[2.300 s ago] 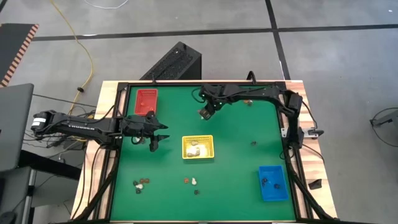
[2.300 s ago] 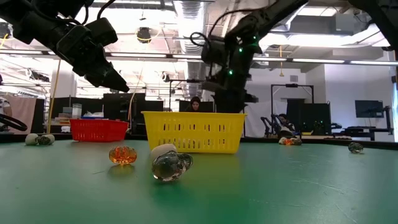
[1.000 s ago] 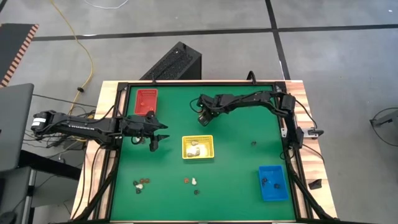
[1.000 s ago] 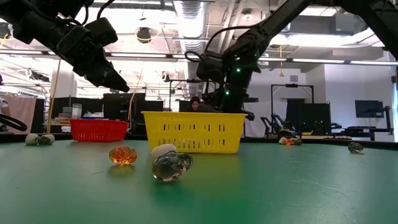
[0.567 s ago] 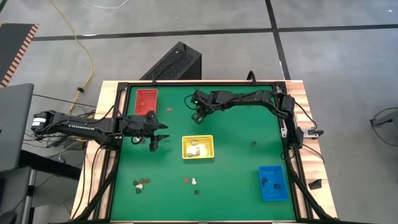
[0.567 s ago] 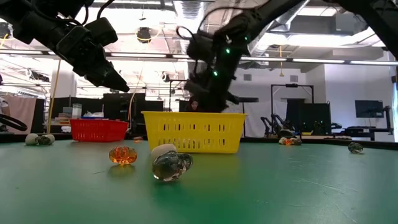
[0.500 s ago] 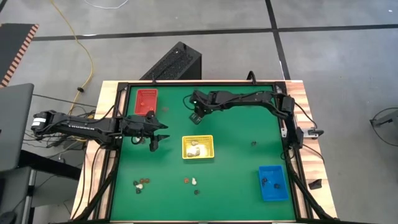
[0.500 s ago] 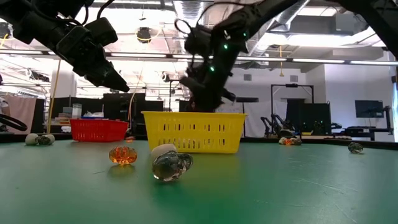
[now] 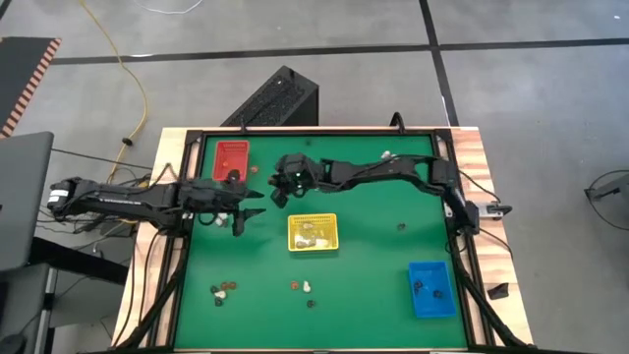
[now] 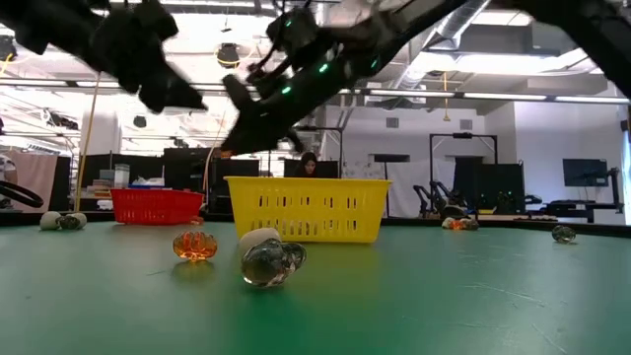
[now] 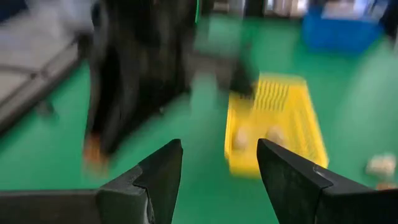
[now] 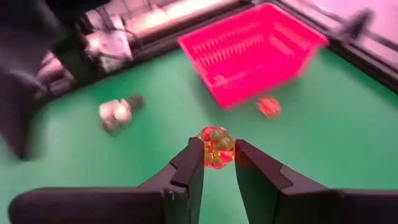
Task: Sort Halloween decoration
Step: Put the orange pumpkin toy into the red bin
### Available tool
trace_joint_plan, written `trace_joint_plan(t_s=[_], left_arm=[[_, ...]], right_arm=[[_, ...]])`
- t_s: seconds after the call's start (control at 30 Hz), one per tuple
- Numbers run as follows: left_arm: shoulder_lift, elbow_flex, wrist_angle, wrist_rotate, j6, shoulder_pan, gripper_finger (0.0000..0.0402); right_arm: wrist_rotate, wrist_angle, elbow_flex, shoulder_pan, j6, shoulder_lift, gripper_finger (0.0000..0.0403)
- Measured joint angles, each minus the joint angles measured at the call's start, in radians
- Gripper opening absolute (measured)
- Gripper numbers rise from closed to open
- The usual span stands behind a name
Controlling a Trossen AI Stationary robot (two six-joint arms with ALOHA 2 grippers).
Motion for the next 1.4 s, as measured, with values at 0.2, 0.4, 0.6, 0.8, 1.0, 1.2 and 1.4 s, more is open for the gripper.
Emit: trace_joint_plan(t_s=[0.2,0.4,0.6,0.8,1.0,1.2,1.4], left_arm=[[-0.187,-0.018,0.016,-0.095,0.017,0.000,0.0198],[-0.294,-0.041,0.000,-0.107,0.061,0.000,0.0198],[-0.329,-0.041,-0.027,-0.105,0.088,0.000,0.0198],[-0.329,-0.041,-0.025,-0.105,0.117,0.001,0.0198],[-0.329,-0.041,-0.016,-0.109,0.121,0.001,0.0198],[-0.329,-0.041,-0.062,-0.104,0.097,0.001,0.0198],[-0.285,-0.041,-0.104,-0.091,0.053,0.001,0.0198]], right_arm=[[-0.066,0.169,0.254,-0.029,-0.014,0.231,0.0118],[-0.070,0.072,0.676,-0.070,-0.013,0.507,0.0118],[-0.070,0.163,0.622,-0.117,0.062,0.554,0.0130],[-0.153,0.159,0.624,-0.126,0.059,0.547,0.0188],[-0.199,-0.005,0.623,-0.123,-0.040,0.477,0.0233],[-0.197,-0.583,0.622,-0.125,-0.201,0.177,0.0230],[-0.192,-1.140,0.621,-0.118,-0.271,-0.049,0.0221]])
